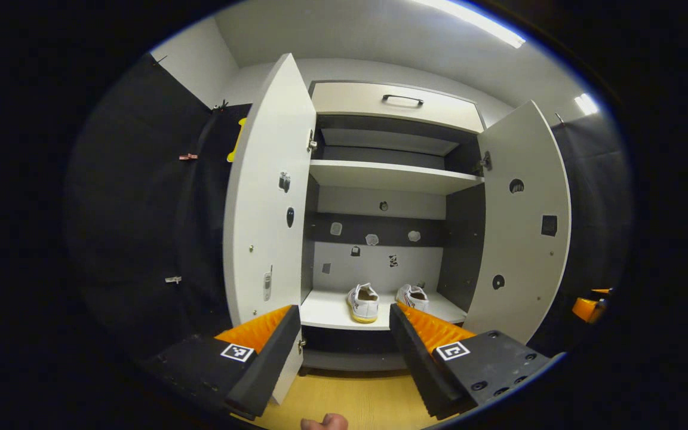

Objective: Grab one shoe with the right hand and put it into the shoe cabinet, grab the other shoe with the left hand and put it into the shoe cabinet; then close the right door with the right hand and the left door with the left hand.

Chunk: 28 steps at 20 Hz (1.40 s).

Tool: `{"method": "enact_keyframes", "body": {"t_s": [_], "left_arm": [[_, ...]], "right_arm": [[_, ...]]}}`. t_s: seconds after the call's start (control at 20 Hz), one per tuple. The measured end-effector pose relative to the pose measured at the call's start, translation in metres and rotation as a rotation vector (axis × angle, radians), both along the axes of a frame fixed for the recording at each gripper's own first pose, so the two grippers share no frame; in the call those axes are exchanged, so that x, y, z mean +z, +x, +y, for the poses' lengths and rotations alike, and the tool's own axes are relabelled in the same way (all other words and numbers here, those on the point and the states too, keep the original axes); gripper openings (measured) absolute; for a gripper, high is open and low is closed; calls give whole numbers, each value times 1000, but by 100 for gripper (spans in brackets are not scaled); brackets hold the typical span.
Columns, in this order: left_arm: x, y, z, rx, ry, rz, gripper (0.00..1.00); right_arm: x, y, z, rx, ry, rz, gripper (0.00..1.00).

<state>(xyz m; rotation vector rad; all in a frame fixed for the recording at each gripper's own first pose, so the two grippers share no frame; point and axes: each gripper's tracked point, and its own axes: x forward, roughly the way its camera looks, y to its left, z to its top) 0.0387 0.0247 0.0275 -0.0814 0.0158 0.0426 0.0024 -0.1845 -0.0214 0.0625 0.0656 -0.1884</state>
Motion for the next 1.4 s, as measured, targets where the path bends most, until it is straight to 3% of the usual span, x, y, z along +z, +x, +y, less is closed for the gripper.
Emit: {"method": "enact_keyframes", "body": {"t_s": [0.25, 0.55, 1.15, 1.4], "left_arm": [[-14, -28, 22, 42, 19, 8, 94], [-22, -43, 44, 71, 18, 27, 94], [-40, -37, 77, 85, 23, 65, 94], [-41, -30, 85, 90, 17, 64, 94]], "right_arm": [[-11, 29, -17, -39, 37, 9, 98], [-23, 58, -1, -4, 43, 29, 98], [-25, 61, 24, -24, 69, 31, 98], [-28, 66, 59, 34, 82, 38, 98]]}}
